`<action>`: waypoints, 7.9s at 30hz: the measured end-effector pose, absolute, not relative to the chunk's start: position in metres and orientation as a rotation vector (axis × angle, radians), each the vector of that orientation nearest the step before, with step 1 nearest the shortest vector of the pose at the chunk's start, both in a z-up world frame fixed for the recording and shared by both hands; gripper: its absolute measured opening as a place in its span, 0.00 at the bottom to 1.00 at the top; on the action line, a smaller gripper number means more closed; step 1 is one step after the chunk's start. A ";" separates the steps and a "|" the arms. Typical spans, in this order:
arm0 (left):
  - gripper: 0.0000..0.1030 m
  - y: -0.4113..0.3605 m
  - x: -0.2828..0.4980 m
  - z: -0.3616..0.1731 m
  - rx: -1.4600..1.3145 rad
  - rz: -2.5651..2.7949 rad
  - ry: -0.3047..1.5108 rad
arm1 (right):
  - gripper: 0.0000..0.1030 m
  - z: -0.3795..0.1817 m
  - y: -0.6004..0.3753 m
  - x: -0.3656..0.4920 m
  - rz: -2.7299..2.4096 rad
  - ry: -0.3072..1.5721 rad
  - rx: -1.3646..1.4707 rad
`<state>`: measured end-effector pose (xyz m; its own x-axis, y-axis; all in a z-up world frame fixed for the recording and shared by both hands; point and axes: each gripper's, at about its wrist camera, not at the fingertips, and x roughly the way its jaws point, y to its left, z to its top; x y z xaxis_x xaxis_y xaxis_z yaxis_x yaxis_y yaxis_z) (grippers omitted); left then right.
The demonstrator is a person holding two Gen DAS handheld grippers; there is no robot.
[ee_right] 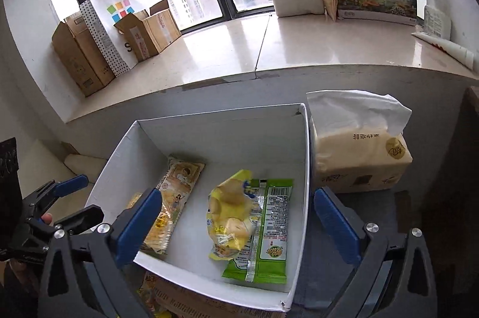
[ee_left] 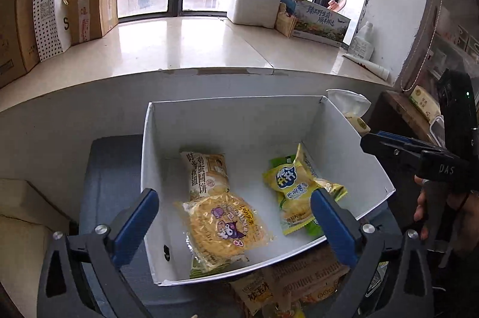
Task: Organize snacks
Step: 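Drop potato-stick bag into the box with right tool while left tool drops cookie bag, then grasp the silver-and-black bag with right tool while left tool grasps yellow spicy-strip bag, then drop the silver bag into the box with right tool while left tool drops yellow bag, then move both tools back from the box toward the remaining snacks, then grasp the green seaweed bag with right tool while left tool grasps the pink stick-snack bag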
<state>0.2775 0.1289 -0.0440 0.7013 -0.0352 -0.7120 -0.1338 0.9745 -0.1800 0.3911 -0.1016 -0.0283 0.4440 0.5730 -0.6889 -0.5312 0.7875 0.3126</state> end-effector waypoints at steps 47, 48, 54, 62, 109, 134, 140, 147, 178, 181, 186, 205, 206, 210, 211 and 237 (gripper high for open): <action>1.00 0.039 0.035 -0.074 -0.306 -0.037 0.739 | 1.00 -0.118 -0.142 0.232 0.617 0.825 -0.086; 1.00 0.038 0.035 -0.074 -0.306 -0.040 0.739 | 1.00 -0.121 -0.138 0.236 0.609 0.830 -0.102; 1.00 0.037 0.034 -0.074 -0.297 -0.039 0.743 | 0.92 -0.136 -0.128 0.251 0.570 0.862 -0.164; 1.00 0.039 0.039 -0.082 -0.300 -0.025 0.773 | 0.64 -0.126 -0.145 0.241 0.613 0.869 -0.156; 0.70 0.035 0.098 -0.107 -0.247 0.070 0.866 | 0.61 -0.076 -0.228 0.137 0.706 0.742 0.047; 0.70 0.092 0.262 0.011 -0.182 0.073 0.674 | 0.61 0.000 -0.100 0.322 0.783 0.722 0.001; 0.72 0.118 0.311 -0.012 -0.206 0.102 0.730 | 0.67 -0.011 -0.082 0.377 0.721 0.791 0.000; 1.00 0.136 0.314 -0.042 -0.219 0.144 0.774 | 1.00 -0.027 -0.093 0.394 0.678 0.828 0.053; 1.00 0.071 0.098 -0.003 -0.184 0.084 0.599 | 1.00 0.024 -0.157 0.216 0.894 0.563 0.027; 1.00 0.065 0.070 -0.018 -0.252 0.082 0.627 | 1.00 0.001 -0.173 0.185 0.867 0.563 0.031; 1.00 0.051 0.043 -0.040 -0.297 0.068 0.669 | 1.00 -0.047 -0.183 0.152 0.832 0.610 0.017; 1.00 0.079 0.019 -0.056 -0.398 0.104 0.694 | 1.00 -0.142 -0.058 0.140 1.112 0.863 -0.333; 1.00 0.080 0.017 -0.057 -0.395 0.108 0.695 | 1.00 -0.148 -0.051 0.141 1.117 0.876 -0.355; 1.00 0.083 0.013 -0.058 -0.383 0.119 0.698 | 1.00 -0.162 -0.037 0.142 1.102 0.905 -0.401; 1.00 0.083 0.013 -0.058 -0.381 0.122 0.697 | 0.99 -0.163 -0.037 0.143 1.099 0.903 -0.401; 1.00 0.022 0.090 -0.069 -0.089 -0.038 0.752 | 0.65 -0.086 -0.221 0.133 0.736 0.751 -0.069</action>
